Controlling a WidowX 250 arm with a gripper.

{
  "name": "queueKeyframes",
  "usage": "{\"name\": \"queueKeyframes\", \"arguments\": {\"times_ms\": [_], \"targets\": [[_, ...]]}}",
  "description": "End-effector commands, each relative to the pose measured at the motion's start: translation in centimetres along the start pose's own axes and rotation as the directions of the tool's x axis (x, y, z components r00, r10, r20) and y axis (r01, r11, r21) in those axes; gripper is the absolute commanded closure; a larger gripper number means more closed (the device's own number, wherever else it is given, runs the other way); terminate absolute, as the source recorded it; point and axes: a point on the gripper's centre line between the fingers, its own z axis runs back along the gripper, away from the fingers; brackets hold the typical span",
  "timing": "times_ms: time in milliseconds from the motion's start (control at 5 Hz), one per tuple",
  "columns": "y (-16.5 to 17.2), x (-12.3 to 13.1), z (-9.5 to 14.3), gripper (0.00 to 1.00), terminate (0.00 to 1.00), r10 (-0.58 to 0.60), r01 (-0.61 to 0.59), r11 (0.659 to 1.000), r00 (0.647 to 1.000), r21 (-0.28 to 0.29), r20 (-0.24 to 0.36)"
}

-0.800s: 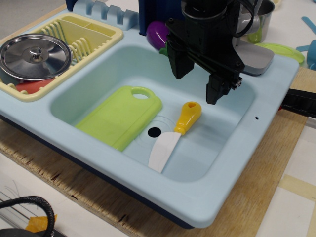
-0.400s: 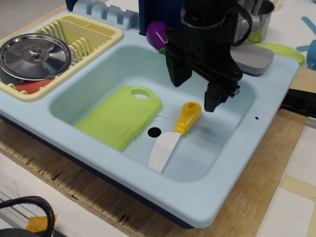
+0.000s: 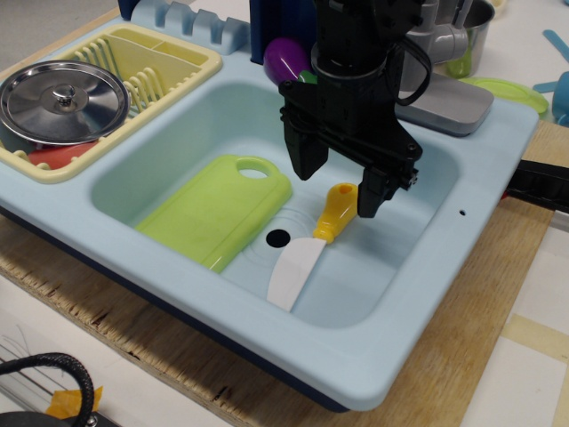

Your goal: Put knife on cutting board

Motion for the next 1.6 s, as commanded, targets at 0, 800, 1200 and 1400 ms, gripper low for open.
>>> {"name": "queueKeyframes", "arguments": {"times_ms": [0,800,1200,1400], "targets": [[0.8,0.0,-1.3,0.0,0.0,0.048,-0.048,0.999,0.998,0.006,0.051],[1.1,1.0,-3.3,1.0,0.0,0.12,-0.12,0.992,0.993,-0.033,-0.005],[1.2,1.2,-1.6,1.0,0.0,0.062,-0.063,0.998,0.998,0.01,0.02],[2.1,1.6,-0.2,1.0,0.0,0.017,-0.017,0.999,1.0,0.039,0.011]]}}
